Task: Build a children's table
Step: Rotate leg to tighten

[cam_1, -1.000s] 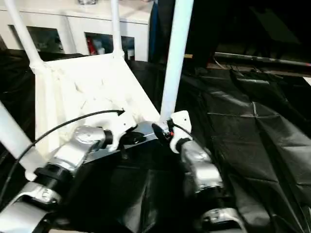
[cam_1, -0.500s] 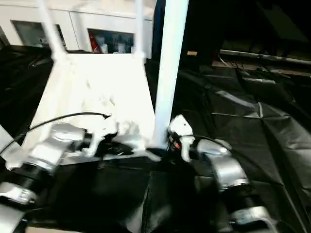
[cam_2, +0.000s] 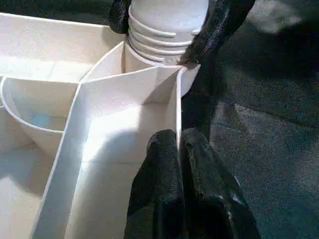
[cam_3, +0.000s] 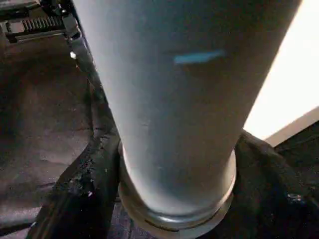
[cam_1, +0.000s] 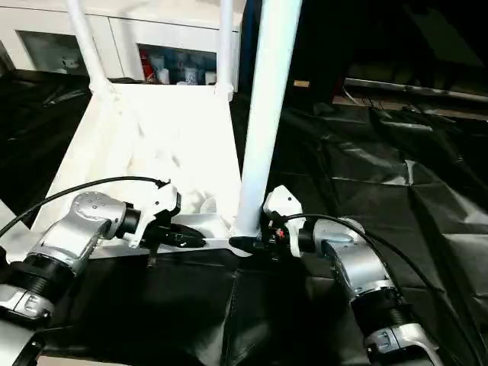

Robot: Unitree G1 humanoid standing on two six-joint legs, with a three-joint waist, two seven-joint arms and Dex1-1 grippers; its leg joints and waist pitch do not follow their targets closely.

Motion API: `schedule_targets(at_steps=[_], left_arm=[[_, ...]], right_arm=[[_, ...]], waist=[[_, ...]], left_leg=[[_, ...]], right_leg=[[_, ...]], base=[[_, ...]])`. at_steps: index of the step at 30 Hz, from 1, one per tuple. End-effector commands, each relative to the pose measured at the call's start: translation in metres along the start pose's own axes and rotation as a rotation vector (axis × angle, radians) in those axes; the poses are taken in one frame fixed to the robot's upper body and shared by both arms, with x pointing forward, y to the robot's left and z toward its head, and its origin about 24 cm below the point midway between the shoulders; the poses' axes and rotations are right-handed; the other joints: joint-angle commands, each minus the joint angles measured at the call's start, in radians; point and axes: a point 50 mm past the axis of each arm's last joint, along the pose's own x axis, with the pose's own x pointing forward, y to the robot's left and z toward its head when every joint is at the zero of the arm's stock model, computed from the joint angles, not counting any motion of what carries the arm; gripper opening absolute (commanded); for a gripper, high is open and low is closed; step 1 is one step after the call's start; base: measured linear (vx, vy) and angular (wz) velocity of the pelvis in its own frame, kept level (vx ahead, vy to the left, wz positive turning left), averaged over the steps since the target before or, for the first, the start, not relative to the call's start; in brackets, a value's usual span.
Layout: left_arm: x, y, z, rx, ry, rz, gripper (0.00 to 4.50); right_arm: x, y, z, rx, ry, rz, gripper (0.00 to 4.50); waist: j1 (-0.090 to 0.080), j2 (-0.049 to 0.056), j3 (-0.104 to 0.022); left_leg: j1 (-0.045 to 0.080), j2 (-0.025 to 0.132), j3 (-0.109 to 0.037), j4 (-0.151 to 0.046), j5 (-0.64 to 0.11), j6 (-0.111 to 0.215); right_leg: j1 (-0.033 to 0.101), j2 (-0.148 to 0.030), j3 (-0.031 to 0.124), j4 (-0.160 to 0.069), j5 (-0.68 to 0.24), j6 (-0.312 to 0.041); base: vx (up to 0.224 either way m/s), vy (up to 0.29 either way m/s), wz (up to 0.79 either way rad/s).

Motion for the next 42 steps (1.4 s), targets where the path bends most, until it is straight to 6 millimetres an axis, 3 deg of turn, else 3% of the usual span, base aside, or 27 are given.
schedule_targets(at_steps=[1, 2, 4, 6, 7, 9, 11, 12, 13, 14, 15, 16, 17, 19, 20, 24, 28, 30, 33, 34, 35, 38, 42], left_arm=[[0.011, 0.000, -0.013, -0.053, 0.027, 0.048, 0.00], [0.012, 0.001, -0.013, -0.054, 0.028, 0.059, 0.00], [0.022, 0.005, -0.011, -0.055, 0.029, 0.134, 0.00], [0.034, 0.004, -0.007, -0.056, 0.018, 0.162, 0.00], [0.044, 0.003, -0.003, -0.054, 0.012, 0.176, 0.00], [0.057, 0.000, 0.004, -0.060, 0.003, 0.173, 0.00], [0.066, -0.003, 0.007, -0.063, 0.001, 0.168, 0.00], [0.083, -0.009, 0.014, -0.059, 0.002, 0.167, 0.00], [0.084, -0.009, 0.014, -0.059, 0.002, 0.168, 0.00], [0.091, -0.011, 0.017, -0.060, 0.001, 0.167, 0.00], [0.094, -0.012, 0.019, -0.058, 0.000, 0.166, 0.00], [0.095, -0.012, 0.019, -0.052, 0.001, 0.165, 0.00], [0.096, -0.012, 0.020, -0.048, 0.003, 0.165, 0.00], [0.094, -0.010, 0.020, -0.039, 0.008, 0.168, 0.00], [0.091, -0.009, 0.019, -0.035, 0.012, 0.166, 0.00], [0.078, -0.004, 0.015, -0.032, 0.020, 0.169, 0.00], [0.060, -0.001, 0.007, -0.023, 0.034, 0.114, 0.00], [0.050, -0.003, 0.003, -0.021, 0.024, 0.053, 0.00], [0.041, -0.006, -0.002, -0.013, 0.028, -0.015, 0.00], [0.038, -0.006, -0.004, -0.016, 0.038, -0.026, 0.00], [0.037, -0.006, -0.005, -0.017, 0.040, -0.028, 0.00], [0.027, -0.006, -0.011, -0.032, 0.061, -0.056, 0.00], [0.018, -0.005, -0.015, -0.049, 0.066, -0.070, 0.00]], right_arm=[[0.006, 0.004, -0.001, 0.037, -0.038, -0.015, 2.78], [0.007, 0.003, -0.002, 0.043, -0.042, -0.037, 2.77], [0.016, -0.003, -0.006, 0.097, -0.064, -0.199, 2.77], [0.025, -0.004, -0.011, 0.154, -0.069, -0.317, 2.77], [0.031, -0.004, -0.013, 0.182, -0.071, -0.379, 2.77], [0.040, -0.003, -0.015, 0.219, -0.075, -0.455, 2.77], [0.046, -0.003, -0.014, 0.245, -0.080, -0.511, 2.76], [0.057, -0.003, -0.010, 0.273, -0.096, -0.599, 2.76], [0.058, -0.003, -0.010, 0.274, -0.097, -0.602, 2.76], [0.063, -0.002, -0.005, 0.260, -0.108, -0.627, 2.76], [0.066, -0.001, -0.002, 0.245, -0.121, -0.619, 2.76], [0.068, 0.000, 0.001, 0.230, -0.132, -0.598, 2.76], [0.069, 0.001, 0.002, 0.223, -0.137, -0.589, 3.11], [0.069, 0.002, 0.005, 0.214, -0.156, -0.566, 3.46], [0.066, 0.000, 0.006, 0.204, -0.161, -0.559, 3.46], [0.056, -0.004, 0.009, 0.156, -0.165, -0.508, 3.68], [0.037, -0.005, 0.010, 0.077, -0.149, -0.354, 3.68], [0.025, -0.003, 0.009, 0.031, -0.121, -0.248, 3.68], [0.016, -0.001, 0.007, 0.023, -0.094, -0.165, 3.68], [0.013, -0.002, 0.007, 0.019, -0.082, -0.142, 3.68], [0.012, -0.002, 0.006, 0.018, -0.079, -0.137, 3.68], [0.007, -0.003, 0.005, 0.015, -0.056, -0.100, 3.68], [0.005, -0.003, 0.004, 0.016, -0.031, -0.058, 3.68]], waist=[[0.001, -0.002, -0.043], [0.000, -0.003, -0.043], [-0.001, -0.002, -0.036], [-0.005, -0.004, -0.032], [-0.006, 0.002, -0.032], [-0.010, 0.004, -0.031], [-0.009, 0.005, -0.032], [-0.011, 0.015, -0.032], [-0.012, 0.013, -0.033], [-0.014, 0.019, -0.033], [-0.016, 0.014, -0.035], [-0.015, 0.021, -0.035], [-0.016, 0.017, -0.036], [-0.015, 0.027, -0.038], [-0.016, 0.024, -0.038], [-0.013, 0.029, -0.043], [-0.013, 0.030, -0.049], [-0.009, 0.032, -0.050], [-0.009, 0.034, -0.044], [-0.008, 0.031, -0.044], [-0.004, 0.036, -0.042], [-0.005, 0.031, -0.039], [-0.003, 0.030, -0.043]], left_leg=[[0.003, 0.018, 0.001, -0.055, -0.161, 0.080], [0.002, 0.018, 0.001, -0.055, -0.163, 0.079], [0.005, 0.018, 0.000, -0.061, -0.218, 0.050], [0.009, 0.018, -0.006, -0.069, -0.290, 0.006], [0.008, 0.017, -0.008, -0.070, -0.299, 0.000], [0.011, 0.016, -0.010, -0.072, -0.325, -0.016], [0.010, 0.014, -0.012, -0.073, -0.337, -0.015], [0.011, 0.015, -0.013, -0.074, -0.338, -0.021], [0.011, 0.015, -0.013, -0.074, -0.338, -0.025], [0.009, 0.014, -0.015, -0.076, -0.341, -0.032], [0.009, 0.013, -0.014, -0.075, -0.344, -0.031], [0.010, 0.012, -0.015, -0.075, -0.348, -0.029], [0.007, 0.011, -0.014, -0.074, -0.348, -0.020], [0.005, 0.010, -0.014, -0.074, -0.333, -0.009], [0.005, 0.010, -0.012, -0.073, -0.329, -0.006], [0.003, 0.010, -0.011, -0.068, -0.288, 0.010], [-0.003, 0.009, -0.008, -0.059, -0.203, 0.045], [-0.003, 0.009, -0.006, -0.053, -0.159, 0.083], [-0.001, 0.013, -0.004, -0.055, -0.185, 0.099], [0.001, 0.015, -0.003, -0.056, -0.195, 0.096], [0.004, 0.017, -0.003, -0.058, -0.205, 0.086], [0.003, 0.018, -0.005, -0.063, -0.232, 0.063], [0.002, 0.017, -0.005, -0.060, -0.202, 0.060]], right_leg=[[0.048, -0.033, 0.030, -0.064, -0.044, -0.263], [0.047, -0.032, 0.030, -0.064, -0.048, -0.260], [0.043, -0.034, 0.031, -0.076, -0.155, -0.239], [0.036, -0.038, 0.031, -0.090, -0.316, -0.191], [0.038, -0.038, 0.030, -0.092, -0.342, -0.178], [0.028, -0.035, 0.031, -0.100, -0.392, -0.147], [0.027, -0.034, 0.031, -0.104, -0.401, -0.136], [0.025, -0.033, 0.033, -0.103, -0.379, -0.138], [0.024, -0.032, 0.032, -0.102, -0.365, -0.140], [0.027, -0.031, 0.031, -0.099, -0.353, -0.142], [0.027, -0.028, 0.030, -0.100, -0.335, -0.142], [0.027, -0.028, 0.030, -0.100, -0.326, -0.144], [0.030, -0.026, 0.030, -0.100, -0.307, -0.146], [0.033, -0.026, 0.031, -0.097, -0.272, -0.152], [0.033, -0.026, 0.031, -0.098, -0.262, -0.155], [0.040, -0.026, 0.030, -0.090, -0.192, -0.177], [0.053, -0.024, 0.028, -0.073, -0.024, -0.228], [0.057, -0.025, 0.026, -0.066, 0.047, -0.258], [0.053, -0.029, 0.026, -0.072, -0.008, -0.273], [0.051, -0.030, 0.027, -0.074, -0.029, -0.273], [0.048, -0.031, 0.027, -0.075, -0.065, -0.272], [0.048, -0.030, 0.027, -0.077, -0.121, -0.260], [0.050, -0.031, 0.028, -0.071, -0.076, -0.263]], base=[[0.000, 0.000, 0.00], [0.000, 0.000, 0.00], [0.000, 0.000, 0.00], [0.000, 0.000, 0.00], [0.000, 0.000, 0.00], [0.000, 0.000, 0.00], [0.000, 0.000, 0.00], [0.000, 0.000, 0.00], [0.000, 0.000, 0.00], [0.000, 0.000, 0.00], [0.000, 0.000, 0.00], [0.000, 0.000, 0.00], [0.000, 0.000, 0.00], [0.000, 0.000, 0.00], [0.000, 0.000, 0.00], [0.000, 0.000, 0.00], [0.000, 0.000, 0.00], [0.000, 0.000, 0.00], [0.000, 0.000, 0.00], [0.000, 0.000, 0.00], [0.000, 0.000, 0.00], [0.000, 0.000, 0.00], [0.000, 0.000, 0.00]])
